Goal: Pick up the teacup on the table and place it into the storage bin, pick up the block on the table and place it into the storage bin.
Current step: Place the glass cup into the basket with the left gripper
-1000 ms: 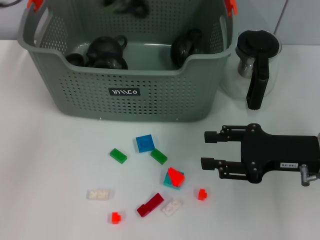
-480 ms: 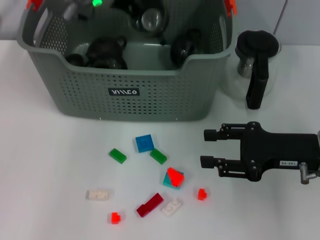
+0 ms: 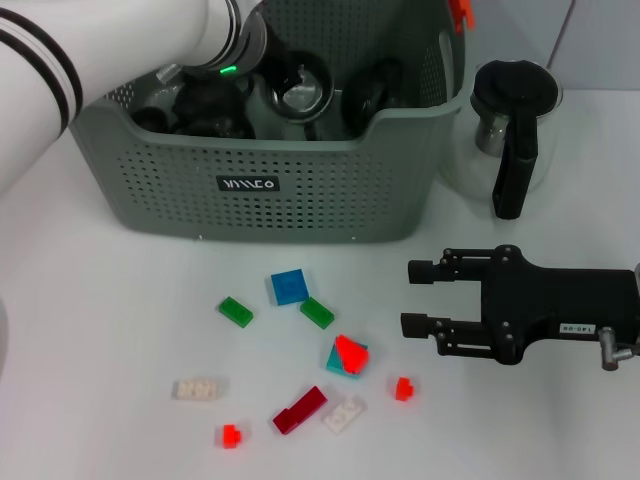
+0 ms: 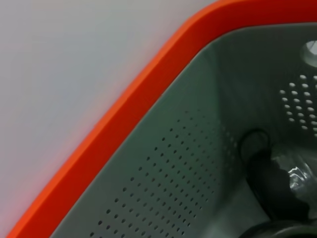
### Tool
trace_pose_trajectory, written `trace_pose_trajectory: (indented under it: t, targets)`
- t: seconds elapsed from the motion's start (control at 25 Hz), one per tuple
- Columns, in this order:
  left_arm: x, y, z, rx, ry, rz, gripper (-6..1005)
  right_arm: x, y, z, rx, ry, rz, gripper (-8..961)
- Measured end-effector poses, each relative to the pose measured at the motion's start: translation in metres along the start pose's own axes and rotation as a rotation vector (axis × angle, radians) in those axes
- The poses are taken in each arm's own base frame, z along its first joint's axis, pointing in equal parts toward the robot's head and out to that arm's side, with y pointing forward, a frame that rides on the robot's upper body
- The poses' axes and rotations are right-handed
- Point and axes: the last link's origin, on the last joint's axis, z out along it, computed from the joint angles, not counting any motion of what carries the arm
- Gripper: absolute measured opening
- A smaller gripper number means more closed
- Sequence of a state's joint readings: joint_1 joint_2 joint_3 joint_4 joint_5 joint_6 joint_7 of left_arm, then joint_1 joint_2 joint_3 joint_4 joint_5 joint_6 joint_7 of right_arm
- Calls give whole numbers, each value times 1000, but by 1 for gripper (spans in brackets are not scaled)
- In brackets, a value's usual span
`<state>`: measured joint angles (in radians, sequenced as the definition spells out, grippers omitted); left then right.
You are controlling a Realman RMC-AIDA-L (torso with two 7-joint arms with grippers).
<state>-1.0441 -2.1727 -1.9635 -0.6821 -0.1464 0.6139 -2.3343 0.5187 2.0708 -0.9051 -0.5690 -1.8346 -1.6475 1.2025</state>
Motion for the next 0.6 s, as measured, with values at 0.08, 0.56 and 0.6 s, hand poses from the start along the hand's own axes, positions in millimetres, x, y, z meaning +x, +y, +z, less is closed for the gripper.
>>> trace_pose_trajectory:
  t: [0.08,0.56,0.6]
  targets:
    - [0,1,1,-4,-5,8,105,0,0,0,0,-1,0,645]
    - [-2,-1,-5,-22,-11,-12,308,0,-1,-1,10,-7,3,645]
    - [-1,-6,-12,-26,4,-44,320,0,-1,-1,10,-6,3,645]
